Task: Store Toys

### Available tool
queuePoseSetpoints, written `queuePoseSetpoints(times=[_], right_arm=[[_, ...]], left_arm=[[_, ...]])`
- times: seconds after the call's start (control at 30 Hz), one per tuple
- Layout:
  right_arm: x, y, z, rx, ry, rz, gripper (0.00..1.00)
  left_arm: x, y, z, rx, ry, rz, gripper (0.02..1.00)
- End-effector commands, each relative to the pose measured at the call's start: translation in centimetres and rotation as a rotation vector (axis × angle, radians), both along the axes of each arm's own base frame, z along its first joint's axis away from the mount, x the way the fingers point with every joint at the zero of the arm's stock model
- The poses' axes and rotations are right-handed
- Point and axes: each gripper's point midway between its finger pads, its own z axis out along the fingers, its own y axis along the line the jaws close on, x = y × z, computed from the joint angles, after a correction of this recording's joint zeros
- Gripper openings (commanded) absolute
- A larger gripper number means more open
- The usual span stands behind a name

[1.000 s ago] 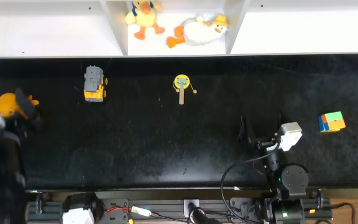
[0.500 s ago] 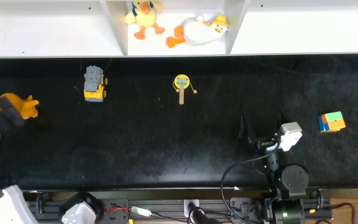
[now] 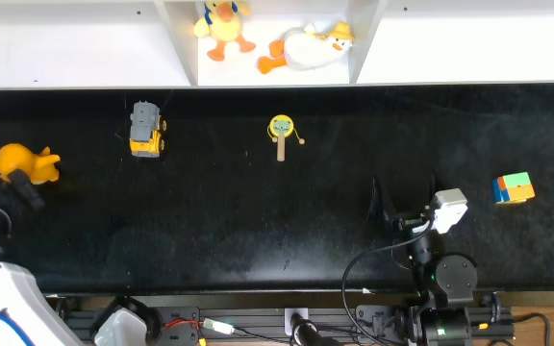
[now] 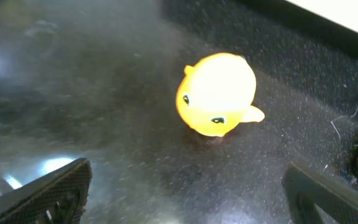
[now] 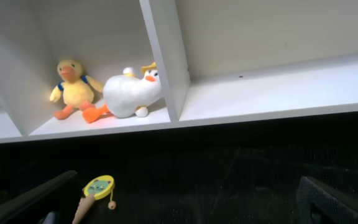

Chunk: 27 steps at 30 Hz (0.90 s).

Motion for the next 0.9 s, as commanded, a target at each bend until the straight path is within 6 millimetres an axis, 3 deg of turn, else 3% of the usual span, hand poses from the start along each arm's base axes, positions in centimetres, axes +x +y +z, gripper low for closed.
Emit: queuePoseSetpoints(times=[0.03,0.23,0.43,0.63,0.9], right_arm=[[0.0,0.0,-0.4,0.004,0.002,0.000,0.996],[0.0,0.0,-0.4,0.004,0.002,0.000,0.993],[0.0,0.0,-0.4,0.004,0.002,0.000,0.996],[0.0,0.0,-0.4,0.004,0.002,0.000,0.996],[0.0,0.0,-0.4,0.004,0.002,0.000,0.993]], left_arm=[[0.8,-0.1,-2.2,-0.028,0.024,-0.070,0.996],[2.0,-0.2,-4.5,-0.037,0.070,-0.199,1.000],[3.7,0.2,-5.5,-0.015,0.054,-0.296,0.998],[4.9,1.5,-6.7,0.006,0.037,-0.305,0.993],[6.3,1.6,-7.6,0.008,0.001,-0.371,0.906]])
